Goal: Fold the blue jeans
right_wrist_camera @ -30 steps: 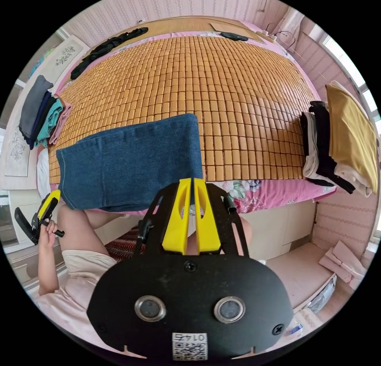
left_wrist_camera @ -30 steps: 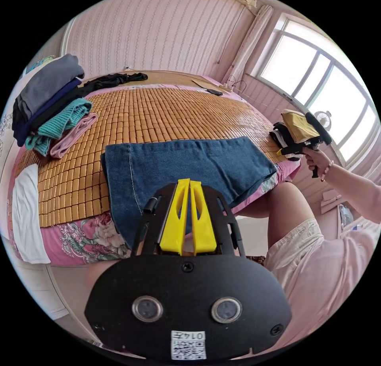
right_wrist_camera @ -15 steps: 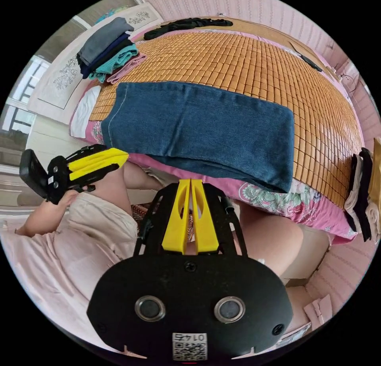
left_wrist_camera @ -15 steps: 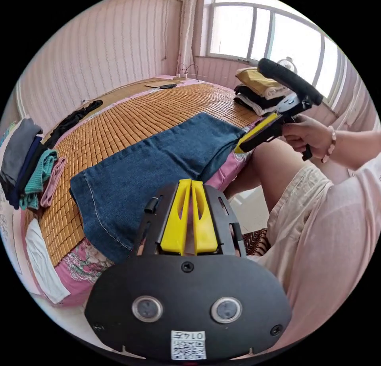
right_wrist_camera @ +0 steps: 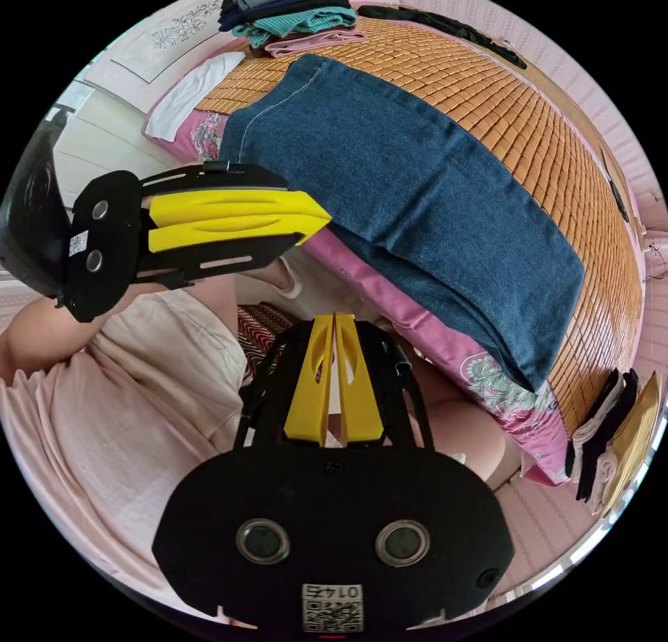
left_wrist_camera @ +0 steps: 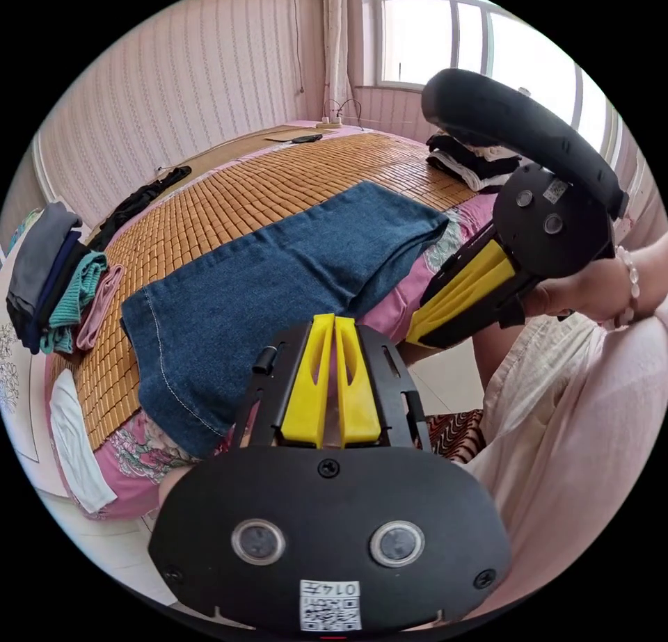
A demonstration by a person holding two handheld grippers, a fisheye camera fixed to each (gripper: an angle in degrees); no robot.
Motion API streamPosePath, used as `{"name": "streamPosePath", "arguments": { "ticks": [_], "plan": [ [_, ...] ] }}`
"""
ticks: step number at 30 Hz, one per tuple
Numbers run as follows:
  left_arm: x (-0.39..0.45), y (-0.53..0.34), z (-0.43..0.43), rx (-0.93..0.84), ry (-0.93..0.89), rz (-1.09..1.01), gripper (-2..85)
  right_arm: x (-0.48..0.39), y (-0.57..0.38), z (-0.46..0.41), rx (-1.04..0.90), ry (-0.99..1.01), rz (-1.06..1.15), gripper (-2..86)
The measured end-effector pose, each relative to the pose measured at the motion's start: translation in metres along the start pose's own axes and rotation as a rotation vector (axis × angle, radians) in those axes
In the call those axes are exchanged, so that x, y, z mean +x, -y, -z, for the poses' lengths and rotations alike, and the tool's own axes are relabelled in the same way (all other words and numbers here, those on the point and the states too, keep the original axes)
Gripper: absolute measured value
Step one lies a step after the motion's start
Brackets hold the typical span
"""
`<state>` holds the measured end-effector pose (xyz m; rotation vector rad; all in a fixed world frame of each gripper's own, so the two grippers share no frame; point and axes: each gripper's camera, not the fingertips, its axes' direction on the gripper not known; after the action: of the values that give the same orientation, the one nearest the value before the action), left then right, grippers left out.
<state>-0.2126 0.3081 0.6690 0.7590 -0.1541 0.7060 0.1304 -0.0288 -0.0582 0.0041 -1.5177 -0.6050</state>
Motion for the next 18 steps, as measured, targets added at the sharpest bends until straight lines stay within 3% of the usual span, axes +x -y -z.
{"name": "streamPosePath", "arguments": {
  "ticks": [10, 18],
  "plan": [
    [-0.002, 0.03, -0.058, -0.037, -0.072, 0.061, -1.0, 0.045, 0.118, 0.032, 0.043, -0.11, -0.058, -0.8],
    [0.016, 0.046, -0.116, -0.173, 0.037, -0.112, -1.0, 0.071, 0.211, 0.01, -0.075, -0.201, -0.025, -0.6]
  ]
}}
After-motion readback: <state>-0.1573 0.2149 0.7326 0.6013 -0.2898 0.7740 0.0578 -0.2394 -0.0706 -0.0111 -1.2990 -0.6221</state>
